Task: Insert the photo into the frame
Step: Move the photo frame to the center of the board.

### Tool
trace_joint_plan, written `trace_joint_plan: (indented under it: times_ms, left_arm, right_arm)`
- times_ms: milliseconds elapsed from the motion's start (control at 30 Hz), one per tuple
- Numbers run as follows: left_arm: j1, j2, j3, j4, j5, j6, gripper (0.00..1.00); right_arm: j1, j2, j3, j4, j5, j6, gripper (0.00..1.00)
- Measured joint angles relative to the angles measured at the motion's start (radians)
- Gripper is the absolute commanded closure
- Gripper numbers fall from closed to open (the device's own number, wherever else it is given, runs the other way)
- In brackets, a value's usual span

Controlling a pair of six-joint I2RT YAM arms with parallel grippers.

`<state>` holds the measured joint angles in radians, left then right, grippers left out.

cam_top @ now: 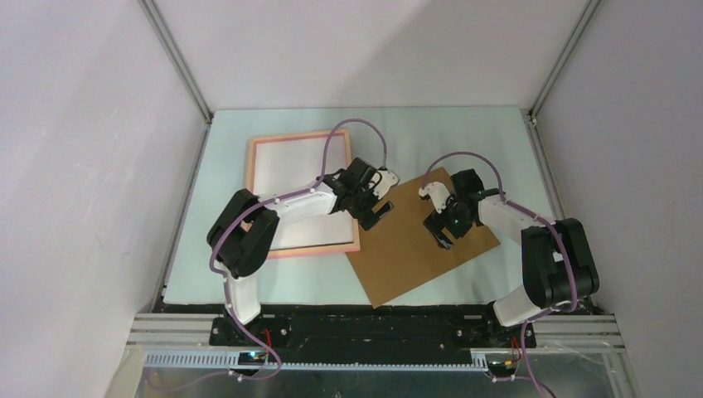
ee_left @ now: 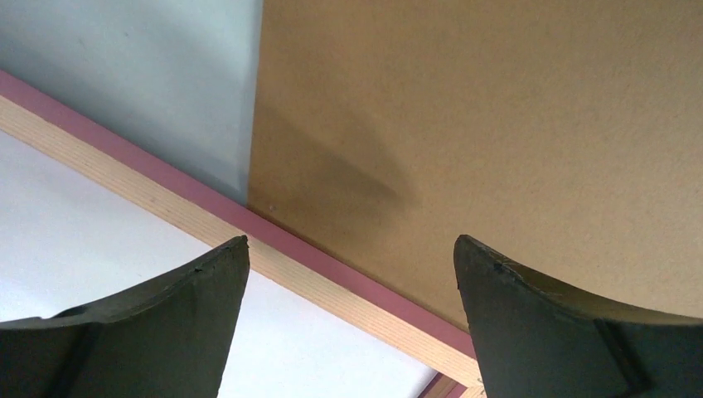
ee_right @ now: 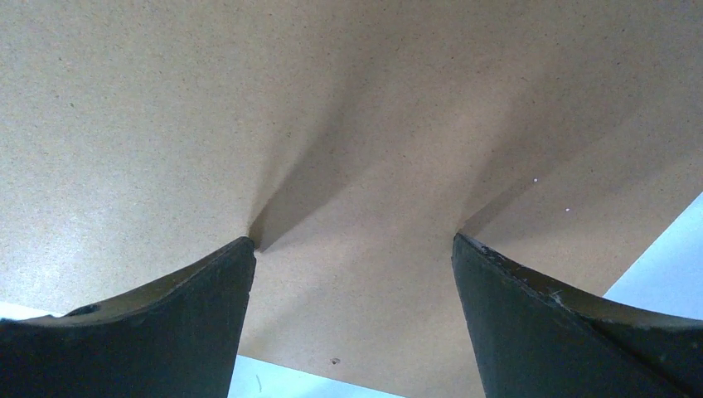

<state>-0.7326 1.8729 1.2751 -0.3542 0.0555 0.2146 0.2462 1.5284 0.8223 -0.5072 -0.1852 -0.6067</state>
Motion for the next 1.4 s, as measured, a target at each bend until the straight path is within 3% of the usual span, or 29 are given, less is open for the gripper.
trace_joint_plan:
  times_ms: [533,933,1400]
  left_arm:
    - [-0.002,0.0,-0.043,0.019,-0.021,0.053,0.04]
    - [-0.019,0.011,-0.042,-0.016,-0.194,0.1,0.04]
    - [-0.02,-0.043,-0.106,-0.106,-0.384,0.119,0.04]
  right_arm:
    - [-0.059,0.049,0.031,0.023,-0.016,-0.042,0.11]
    - [-0.069,0.04,0.031,0.031,-0.017,-0.045,0.17]
    - [-0.078,0.046,0.034,0.046,0.006,-0.048,0.17]
